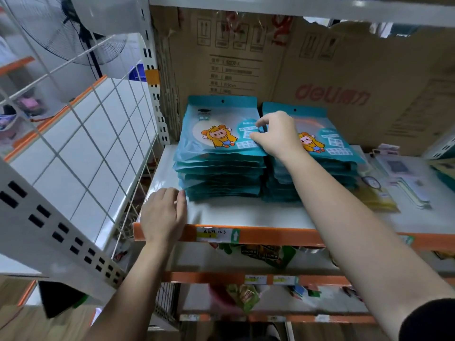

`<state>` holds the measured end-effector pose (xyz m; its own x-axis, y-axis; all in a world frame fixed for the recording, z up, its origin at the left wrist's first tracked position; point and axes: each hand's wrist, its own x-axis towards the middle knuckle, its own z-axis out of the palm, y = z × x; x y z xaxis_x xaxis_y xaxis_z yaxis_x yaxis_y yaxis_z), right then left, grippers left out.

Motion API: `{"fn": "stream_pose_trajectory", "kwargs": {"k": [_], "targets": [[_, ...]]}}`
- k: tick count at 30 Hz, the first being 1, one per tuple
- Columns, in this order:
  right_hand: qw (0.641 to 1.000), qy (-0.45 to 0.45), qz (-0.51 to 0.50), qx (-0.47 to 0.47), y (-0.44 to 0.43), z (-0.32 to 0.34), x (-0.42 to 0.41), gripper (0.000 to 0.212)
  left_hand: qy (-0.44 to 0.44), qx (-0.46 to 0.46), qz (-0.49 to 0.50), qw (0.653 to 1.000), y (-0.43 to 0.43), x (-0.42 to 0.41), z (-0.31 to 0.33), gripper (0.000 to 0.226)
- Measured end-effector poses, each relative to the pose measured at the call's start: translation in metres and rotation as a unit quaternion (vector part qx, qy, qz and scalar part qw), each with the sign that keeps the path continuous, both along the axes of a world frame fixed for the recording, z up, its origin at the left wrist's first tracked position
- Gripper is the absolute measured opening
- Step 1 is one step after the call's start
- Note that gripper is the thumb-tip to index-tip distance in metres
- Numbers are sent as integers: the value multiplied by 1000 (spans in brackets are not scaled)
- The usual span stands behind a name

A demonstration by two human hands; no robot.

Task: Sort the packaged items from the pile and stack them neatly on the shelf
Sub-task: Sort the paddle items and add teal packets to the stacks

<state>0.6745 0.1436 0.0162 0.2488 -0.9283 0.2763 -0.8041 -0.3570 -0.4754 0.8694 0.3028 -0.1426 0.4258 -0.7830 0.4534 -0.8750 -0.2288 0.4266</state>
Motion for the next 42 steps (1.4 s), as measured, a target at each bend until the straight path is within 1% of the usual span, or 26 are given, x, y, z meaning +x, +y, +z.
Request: {"fn": "stream_pose_trajectory", "kwargs": {"k": [4,7,10,13,16,19,23,32,36,39,42], "targets": [[991,-134,-9,-17,20,1,-37,18,4,-35,-48,998,5,-19,-5,41],[986,-163,-30,-34,33,-9,-73,12,-24,-45,-102,993,0,-53,-2,38],[978,-183,-70,-70,43,-21,-115,12,-32,-39,-164,985,-18,-91,6,37],[974,-176,-112,-91,57,-29,-162,14,-40,-41,-232,971,-35,-135,13,32],[971,-167,-157,-63,71,-41,-211,15,-60,-35,-285,956,-47,-185,22,33],[967,-150,-203,-45,84,-57,-260,13,-60,-40,-340,938,-57,-238,29,34],[961,-137,-239,-11,102,-70,-325,15,-69,-33,-387,919,-65,-309,36,38],[959,-117,-256,35,129,-82,-456,15,-30,0,-396,918,-71,-445,45,36],[956,-130,-260,31,127,-82,-500,12,-26,10,-407,913,-81,-492,48,41],[951,-156,-267,29,118,-84,-526,11,-29,6,-414,910,-97,-524,51,42],[946,-165,-279,27,103,-87,-561,14,-15,18,-428,904,-123,-567,54,38]]}}
